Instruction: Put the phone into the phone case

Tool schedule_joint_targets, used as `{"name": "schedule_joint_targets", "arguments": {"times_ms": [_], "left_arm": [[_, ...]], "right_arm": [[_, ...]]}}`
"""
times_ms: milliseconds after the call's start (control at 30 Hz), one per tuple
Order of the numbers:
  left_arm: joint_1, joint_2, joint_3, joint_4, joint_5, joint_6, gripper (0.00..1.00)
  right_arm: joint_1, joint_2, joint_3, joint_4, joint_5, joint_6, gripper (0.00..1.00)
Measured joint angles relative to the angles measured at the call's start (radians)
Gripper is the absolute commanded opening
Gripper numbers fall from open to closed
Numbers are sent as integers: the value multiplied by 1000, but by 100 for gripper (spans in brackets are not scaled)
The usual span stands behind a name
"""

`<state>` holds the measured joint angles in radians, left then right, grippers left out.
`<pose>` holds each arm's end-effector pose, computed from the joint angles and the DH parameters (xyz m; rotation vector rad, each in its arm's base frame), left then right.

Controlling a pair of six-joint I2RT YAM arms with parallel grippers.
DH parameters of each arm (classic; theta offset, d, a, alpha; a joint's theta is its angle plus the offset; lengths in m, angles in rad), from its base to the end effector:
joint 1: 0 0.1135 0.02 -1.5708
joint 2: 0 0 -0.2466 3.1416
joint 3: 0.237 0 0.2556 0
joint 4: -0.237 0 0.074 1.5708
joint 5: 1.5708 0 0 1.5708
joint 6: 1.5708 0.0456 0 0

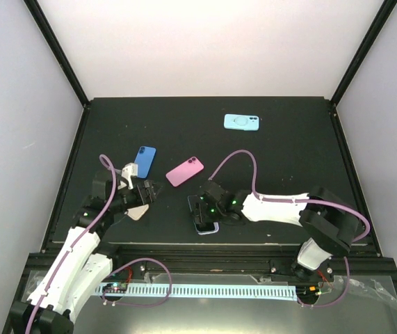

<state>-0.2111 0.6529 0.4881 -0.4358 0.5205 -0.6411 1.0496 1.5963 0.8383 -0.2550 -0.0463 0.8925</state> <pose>0.1642 -0.0584 0.2176 -0.1715 2.2666 -1.0362 0.1532 0.2710 0.1314 -0.2366 2.7715 0.6939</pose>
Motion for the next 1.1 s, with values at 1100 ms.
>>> {"name": "schedule_joint_targets", "arguments": {"times_ms": [1100], "left_arm": [[0,2,-14,4,9,-5,87]], "right_arm": [[9,37,0,10,97,6,76]]}}
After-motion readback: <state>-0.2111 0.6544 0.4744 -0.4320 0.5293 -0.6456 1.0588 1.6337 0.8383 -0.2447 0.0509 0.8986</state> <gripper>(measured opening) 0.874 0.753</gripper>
